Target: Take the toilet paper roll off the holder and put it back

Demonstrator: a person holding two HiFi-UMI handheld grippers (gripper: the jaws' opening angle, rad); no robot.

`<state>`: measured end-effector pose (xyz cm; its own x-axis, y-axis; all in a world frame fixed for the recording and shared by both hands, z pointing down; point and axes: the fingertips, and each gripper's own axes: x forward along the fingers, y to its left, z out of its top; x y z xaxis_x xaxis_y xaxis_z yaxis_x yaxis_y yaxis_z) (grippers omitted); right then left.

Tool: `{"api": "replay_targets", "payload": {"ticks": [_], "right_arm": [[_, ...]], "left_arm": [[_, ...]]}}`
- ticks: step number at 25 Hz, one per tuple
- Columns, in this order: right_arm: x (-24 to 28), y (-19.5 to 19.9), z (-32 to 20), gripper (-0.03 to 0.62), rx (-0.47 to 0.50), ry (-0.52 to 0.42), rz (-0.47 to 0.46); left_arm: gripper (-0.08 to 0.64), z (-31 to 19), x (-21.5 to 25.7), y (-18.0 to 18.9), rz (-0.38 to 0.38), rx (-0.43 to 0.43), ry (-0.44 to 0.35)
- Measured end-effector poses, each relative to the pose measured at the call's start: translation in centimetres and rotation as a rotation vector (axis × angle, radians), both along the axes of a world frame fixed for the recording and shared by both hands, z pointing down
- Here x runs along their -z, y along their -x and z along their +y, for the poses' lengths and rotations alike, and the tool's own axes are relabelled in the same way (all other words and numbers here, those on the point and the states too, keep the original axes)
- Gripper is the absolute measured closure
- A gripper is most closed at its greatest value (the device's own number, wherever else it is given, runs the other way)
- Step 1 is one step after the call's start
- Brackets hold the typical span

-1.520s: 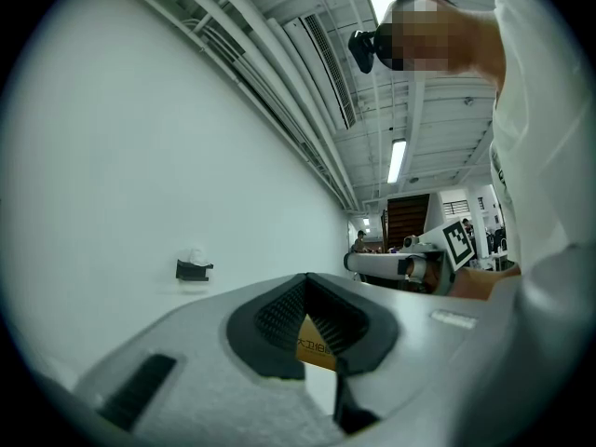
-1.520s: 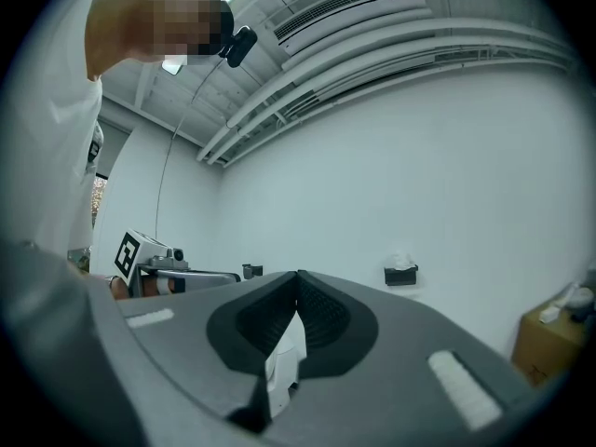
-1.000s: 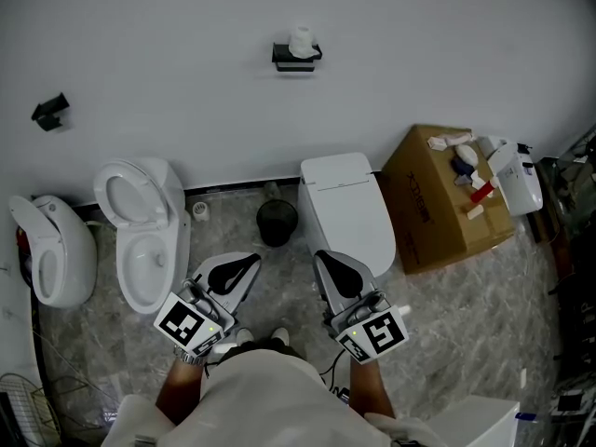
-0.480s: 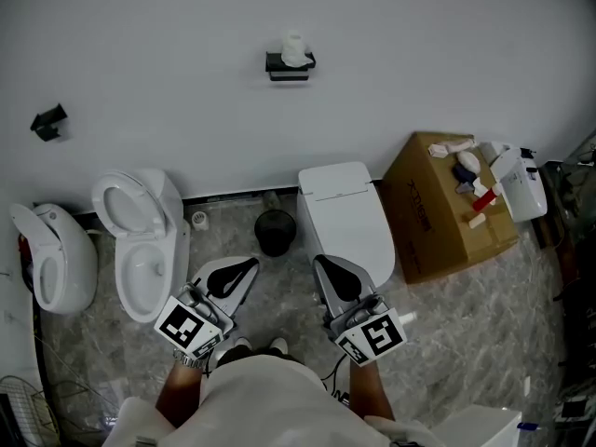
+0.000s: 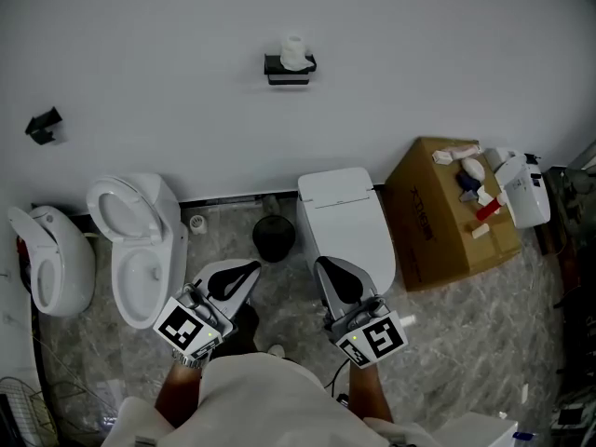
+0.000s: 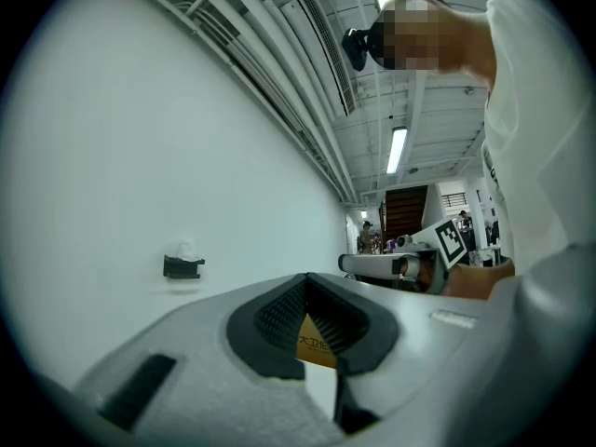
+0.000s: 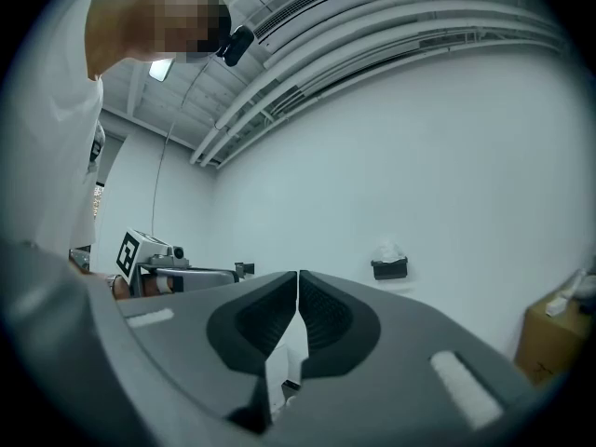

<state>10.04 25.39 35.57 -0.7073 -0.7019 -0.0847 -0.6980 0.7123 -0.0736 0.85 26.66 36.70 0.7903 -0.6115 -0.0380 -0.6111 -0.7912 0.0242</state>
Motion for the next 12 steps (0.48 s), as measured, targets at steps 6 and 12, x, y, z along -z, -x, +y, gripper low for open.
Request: {"api": "replay_targets", "payload": {"ticks": [6, 12], "right_arm": [[-1.1, 0.9, -6.2, 0.586, -0.033, 0.007, -0.002], [-0.7, 3.9, -16.1, 0.586, -0.058, 0.012, 0.004]], "left_arm": [[0.558, -6.7, -1.3, 1.2, 0.007, -0.017, 0.010], [0.558, -16.7, -1.4, 3.9, 0.016, -0.041, 0.025]]}}
